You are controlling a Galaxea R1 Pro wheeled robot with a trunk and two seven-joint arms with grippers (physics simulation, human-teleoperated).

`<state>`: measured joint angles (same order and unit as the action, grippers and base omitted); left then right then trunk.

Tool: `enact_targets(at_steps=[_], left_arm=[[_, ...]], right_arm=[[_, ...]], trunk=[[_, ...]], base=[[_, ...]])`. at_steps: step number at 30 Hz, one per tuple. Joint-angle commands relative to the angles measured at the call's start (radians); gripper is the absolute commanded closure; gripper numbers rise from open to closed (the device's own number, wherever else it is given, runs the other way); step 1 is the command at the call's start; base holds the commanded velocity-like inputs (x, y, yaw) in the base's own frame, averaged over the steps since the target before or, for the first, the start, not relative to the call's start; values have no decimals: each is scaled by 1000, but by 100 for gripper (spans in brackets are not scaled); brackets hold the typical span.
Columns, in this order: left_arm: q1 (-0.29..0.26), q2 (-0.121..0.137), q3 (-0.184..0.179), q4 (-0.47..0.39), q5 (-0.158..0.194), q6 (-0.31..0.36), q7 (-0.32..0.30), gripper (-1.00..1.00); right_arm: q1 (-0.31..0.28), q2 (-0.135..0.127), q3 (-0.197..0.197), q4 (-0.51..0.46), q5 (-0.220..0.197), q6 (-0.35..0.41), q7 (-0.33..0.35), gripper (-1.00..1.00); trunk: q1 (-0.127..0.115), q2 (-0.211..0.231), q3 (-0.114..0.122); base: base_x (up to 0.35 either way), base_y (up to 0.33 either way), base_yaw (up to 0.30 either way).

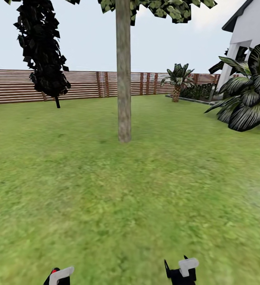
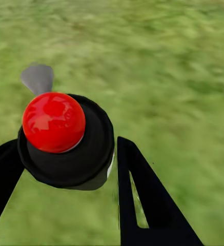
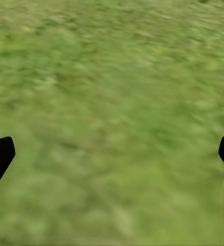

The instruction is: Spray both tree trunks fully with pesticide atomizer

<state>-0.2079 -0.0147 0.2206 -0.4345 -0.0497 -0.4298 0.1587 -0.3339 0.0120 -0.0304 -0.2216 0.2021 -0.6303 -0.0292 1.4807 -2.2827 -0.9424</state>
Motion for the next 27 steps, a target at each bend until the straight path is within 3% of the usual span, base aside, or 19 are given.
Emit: enact_targets(at_steps=[1, 27], left_arm=[[-1, -1, 3, 0, -6, -3, 3, 100], [1, -1, 3, 0, 4, -3, 11, 100]], right_arm=[[-1, 0, -3, 1, 8, -2, -3, -100], [-1, 0, -3, 1, 8, -2, -3, -100]], trunk=[[0, 0, -1], [0, 0, -1]], base=[[340, 0, 0], [340, 0, 0]])
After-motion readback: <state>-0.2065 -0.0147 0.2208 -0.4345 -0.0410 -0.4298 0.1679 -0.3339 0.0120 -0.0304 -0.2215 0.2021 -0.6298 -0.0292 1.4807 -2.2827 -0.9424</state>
